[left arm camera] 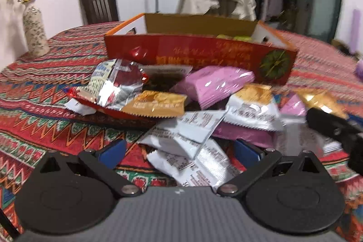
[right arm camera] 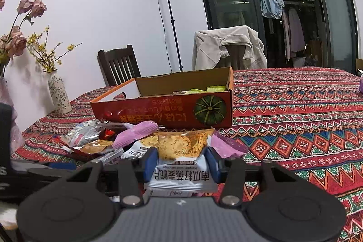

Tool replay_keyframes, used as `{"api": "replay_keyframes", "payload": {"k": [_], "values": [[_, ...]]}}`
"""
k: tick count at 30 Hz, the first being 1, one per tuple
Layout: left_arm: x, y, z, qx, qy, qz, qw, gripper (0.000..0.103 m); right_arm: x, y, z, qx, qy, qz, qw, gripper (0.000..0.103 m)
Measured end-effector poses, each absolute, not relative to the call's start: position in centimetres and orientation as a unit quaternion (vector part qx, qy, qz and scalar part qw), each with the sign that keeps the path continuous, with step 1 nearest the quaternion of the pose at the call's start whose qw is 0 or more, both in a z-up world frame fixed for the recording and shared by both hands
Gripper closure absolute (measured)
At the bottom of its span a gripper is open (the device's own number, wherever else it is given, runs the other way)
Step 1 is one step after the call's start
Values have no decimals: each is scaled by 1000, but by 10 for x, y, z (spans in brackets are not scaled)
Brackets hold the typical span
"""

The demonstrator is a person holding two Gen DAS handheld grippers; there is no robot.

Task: Organize snacks
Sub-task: 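Grasp a white printed wrapper with the right gripper, then grasp another white printed wrapper with the left gripper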

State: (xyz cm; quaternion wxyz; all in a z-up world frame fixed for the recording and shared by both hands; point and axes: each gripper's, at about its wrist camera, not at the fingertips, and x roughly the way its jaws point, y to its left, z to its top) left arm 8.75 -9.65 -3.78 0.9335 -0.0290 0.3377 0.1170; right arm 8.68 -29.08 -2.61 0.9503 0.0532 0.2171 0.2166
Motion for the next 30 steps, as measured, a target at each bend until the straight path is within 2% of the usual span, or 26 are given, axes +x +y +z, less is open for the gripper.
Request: {"api": "replay_keyframes", "payload": {"k": [10,12,14,16,20,25,30], "values": [[74,-65,-38,-11,358,94,929,1,87,-293,-32,54,223,224,947,56],[69,-56,-37,-20,359,76,930,8,86,-293,-32,56,223,228,946,56],[64,-52,-36,-20,354,69,932,24,85,-291,-32,58,222,231,946,56],[61,-46,-34,-23,350,62,934,33,83,-289,-31,58,222,234,945,56],[54,-38,-33,-23,345,48,937,44,80,-288,-30,55,222,236,944,56],[45,-29,-32,-17,340,34,940,51,76,-288,-30,53,223,233,945,56],[34,-16,-27,-3,327,42,944,53,73,-288,-29,50,223,230,946,56]]}}
